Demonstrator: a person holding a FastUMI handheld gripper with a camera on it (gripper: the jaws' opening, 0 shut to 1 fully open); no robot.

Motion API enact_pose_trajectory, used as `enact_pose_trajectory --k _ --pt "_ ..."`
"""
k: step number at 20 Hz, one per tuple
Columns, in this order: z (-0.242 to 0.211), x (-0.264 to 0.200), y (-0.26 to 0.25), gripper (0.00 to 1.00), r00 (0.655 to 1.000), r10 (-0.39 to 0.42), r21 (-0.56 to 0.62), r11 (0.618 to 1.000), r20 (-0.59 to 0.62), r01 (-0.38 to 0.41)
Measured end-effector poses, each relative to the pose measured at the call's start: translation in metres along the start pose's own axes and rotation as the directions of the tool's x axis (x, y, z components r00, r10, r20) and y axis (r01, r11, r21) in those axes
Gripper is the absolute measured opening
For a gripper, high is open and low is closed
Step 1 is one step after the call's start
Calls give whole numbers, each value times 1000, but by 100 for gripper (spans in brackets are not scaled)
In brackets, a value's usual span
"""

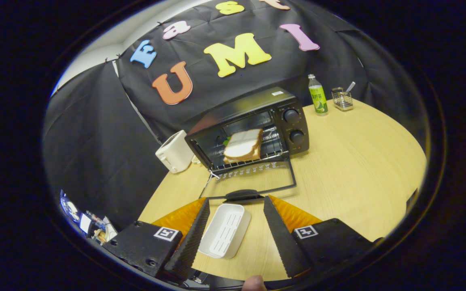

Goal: Open the toaster oven, put the food inside, and close the toaster oven door.

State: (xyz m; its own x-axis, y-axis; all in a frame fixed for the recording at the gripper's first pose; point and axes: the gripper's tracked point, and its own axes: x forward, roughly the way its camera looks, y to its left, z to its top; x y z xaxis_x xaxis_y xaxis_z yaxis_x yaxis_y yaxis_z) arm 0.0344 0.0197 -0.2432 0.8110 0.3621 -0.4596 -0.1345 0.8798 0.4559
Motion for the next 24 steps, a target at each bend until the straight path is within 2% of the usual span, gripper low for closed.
enact_pose_trajectory --k 2,7,17,24 --pt "-9 14 -16 89 1000 -18 7 1000 -19 18" --pt "-26 45 -49 89 993 -112 -84 990 -20 110" --pt "-27 67 -45 89 994 -92 -99 991 -62 86" --pt "-29 80 -63 89 987 -128 -61 991 -102 122"
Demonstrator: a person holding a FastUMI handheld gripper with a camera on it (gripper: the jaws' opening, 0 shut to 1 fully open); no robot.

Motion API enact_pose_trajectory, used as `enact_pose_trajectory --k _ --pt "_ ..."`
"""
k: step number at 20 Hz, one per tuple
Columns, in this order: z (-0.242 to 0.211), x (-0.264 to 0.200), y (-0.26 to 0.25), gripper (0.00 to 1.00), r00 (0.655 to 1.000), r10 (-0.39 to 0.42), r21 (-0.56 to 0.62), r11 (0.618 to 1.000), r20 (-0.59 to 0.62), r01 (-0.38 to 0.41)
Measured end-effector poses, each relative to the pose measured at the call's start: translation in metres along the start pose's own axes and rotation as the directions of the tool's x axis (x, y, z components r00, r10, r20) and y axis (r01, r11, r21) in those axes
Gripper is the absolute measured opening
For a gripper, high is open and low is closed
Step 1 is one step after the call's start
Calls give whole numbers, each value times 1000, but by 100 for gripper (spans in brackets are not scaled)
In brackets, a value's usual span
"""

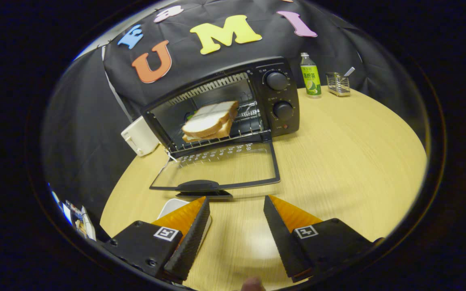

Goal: Open the toaster oven, put the food inside, and close the toaster oven door.

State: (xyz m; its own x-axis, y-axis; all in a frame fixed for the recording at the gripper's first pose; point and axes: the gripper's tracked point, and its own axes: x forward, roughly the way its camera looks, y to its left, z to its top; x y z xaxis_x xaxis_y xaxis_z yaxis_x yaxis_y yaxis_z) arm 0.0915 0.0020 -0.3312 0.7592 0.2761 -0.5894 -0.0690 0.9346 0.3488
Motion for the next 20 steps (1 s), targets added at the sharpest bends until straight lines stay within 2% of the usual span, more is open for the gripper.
enact_pose_trajectory --k 7,9,20 --pt "7 24 -19 89 999 -45 -28 999 -9 45" --pt "7 30 -16 89 999 -30 -28 999 -12 30" --pt "34 11 -7 89 996 -8 -75 997 88 15"
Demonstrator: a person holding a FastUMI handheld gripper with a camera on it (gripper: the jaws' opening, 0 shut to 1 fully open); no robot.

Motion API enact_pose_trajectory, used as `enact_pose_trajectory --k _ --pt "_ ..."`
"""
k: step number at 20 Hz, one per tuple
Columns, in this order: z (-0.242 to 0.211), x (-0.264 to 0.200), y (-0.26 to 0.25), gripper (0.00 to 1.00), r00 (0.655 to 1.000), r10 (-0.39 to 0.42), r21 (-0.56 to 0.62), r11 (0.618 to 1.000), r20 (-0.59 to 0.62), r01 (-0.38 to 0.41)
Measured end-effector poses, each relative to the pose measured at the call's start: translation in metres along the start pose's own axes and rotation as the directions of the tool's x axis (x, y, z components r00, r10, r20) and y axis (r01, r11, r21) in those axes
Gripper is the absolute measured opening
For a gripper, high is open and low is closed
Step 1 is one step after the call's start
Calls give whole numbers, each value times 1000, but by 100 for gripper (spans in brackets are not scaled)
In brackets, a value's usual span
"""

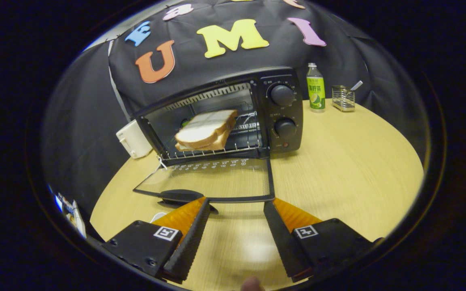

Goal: Open the toaster oven, put the food inside, and close the toaster oven door.

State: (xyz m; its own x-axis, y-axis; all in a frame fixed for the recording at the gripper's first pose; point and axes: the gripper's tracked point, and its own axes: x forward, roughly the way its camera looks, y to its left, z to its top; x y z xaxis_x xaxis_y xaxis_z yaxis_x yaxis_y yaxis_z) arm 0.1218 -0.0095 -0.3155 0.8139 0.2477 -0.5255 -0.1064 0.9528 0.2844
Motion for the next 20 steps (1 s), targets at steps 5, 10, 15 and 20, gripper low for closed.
enact_pose_trajectory --k 5,10,15,20 --pt "37 -11 8 89 998 18 13 1000 62 -19" --pt "79 -3 16 89 994 34 70 997 101 -42" --pt "106 8 21 89 991 34 99 994 129 -47" --pt "133 17 23 90 987 3 113 993 164 -21"
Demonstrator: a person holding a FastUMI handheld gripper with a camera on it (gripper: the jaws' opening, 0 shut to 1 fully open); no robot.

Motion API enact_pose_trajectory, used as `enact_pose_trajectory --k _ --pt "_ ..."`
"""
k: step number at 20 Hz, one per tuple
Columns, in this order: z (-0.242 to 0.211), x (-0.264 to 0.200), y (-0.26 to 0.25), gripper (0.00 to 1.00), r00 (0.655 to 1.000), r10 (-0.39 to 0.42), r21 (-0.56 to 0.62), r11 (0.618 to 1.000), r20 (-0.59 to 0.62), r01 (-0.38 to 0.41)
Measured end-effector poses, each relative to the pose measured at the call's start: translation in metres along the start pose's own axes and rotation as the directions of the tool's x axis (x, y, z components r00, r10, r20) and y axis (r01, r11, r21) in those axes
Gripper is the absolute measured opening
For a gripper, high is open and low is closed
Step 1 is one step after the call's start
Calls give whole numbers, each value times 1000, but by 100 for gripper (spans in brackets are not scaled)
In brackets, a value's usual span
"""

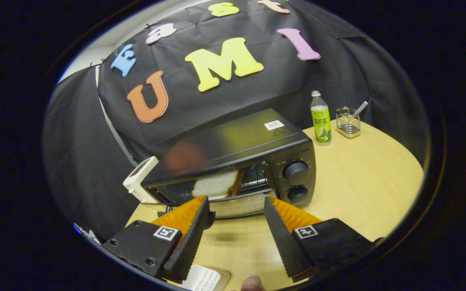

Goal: Open the toaster oven, put the food inside, and close the toaster oven door.

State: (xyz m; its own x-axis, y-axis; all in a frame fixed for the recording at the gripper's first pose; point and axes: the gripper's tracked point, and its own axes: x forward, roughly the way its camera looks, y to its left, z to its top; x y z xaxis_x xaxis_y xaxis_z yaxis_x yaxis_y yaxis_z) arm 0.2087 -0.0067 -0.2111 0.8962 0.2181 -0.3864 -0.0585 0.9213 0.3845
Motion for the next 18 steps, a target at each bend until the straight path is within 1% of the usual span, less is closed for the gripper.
enact_pose_trajectory --k 2,3,6,8,12,17,18 --pt "8 -1 4 90 999 -17 -37 999 32 18" --pt "16 -5 11 89 998 -6 -73 997 62 11" --pt "42 -21 25 89 989 4 -175 984 147 23" --pt "53 -38 38 89 981 17 -217 976 191 26" --pt "71 -80 56 90 967 29 -238 971 254 33" --pt "83 -147 81 95 944 31 -289 955 329 69" --pt "84 -159 86 99 939 30 -288 955 342 74"
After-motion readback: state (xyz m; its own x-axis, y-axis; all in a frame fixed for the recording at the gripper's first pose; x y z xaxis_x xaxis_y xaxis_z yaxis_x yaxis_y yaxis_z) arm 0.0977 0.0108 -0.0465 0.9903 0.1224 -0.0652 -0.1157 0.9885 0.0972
